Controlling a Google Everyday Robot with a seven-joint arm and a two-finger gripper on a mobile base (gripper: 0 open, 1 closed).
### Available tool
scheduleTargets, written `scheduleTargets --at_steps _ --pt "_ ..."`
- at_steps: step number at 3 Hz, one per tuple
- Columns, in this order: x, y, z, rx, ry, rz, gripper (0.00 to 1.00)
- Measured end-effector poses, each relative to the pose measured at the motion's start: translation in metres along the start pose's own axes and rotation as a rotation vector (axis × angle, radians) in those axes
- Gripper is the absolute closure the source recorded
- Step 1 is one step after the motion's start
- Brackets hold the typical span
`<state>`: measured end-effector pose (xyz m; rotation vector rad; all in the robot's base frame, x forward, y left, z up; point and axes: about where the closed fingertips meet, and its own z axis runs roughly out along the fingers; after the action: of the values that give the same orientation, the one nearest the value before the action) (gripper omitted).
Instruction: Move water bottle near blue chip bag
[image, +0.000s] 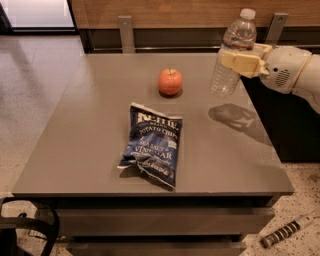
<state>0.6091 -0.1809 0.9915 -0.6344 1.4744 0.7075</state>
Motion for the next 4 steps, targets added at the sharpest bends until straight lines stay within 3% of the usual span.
scheduleTargets --at_steps 1,2,4 --pt "0.011 0.034 0.0 -0.104 -0.013 -0.036 1.0" --pt "0.022 0.069 -0.012 -0.175 0.06 -0.062 1.0" --pt "0.048 0.081 -0.024 -0.186 0.14 -0.042 1.0"
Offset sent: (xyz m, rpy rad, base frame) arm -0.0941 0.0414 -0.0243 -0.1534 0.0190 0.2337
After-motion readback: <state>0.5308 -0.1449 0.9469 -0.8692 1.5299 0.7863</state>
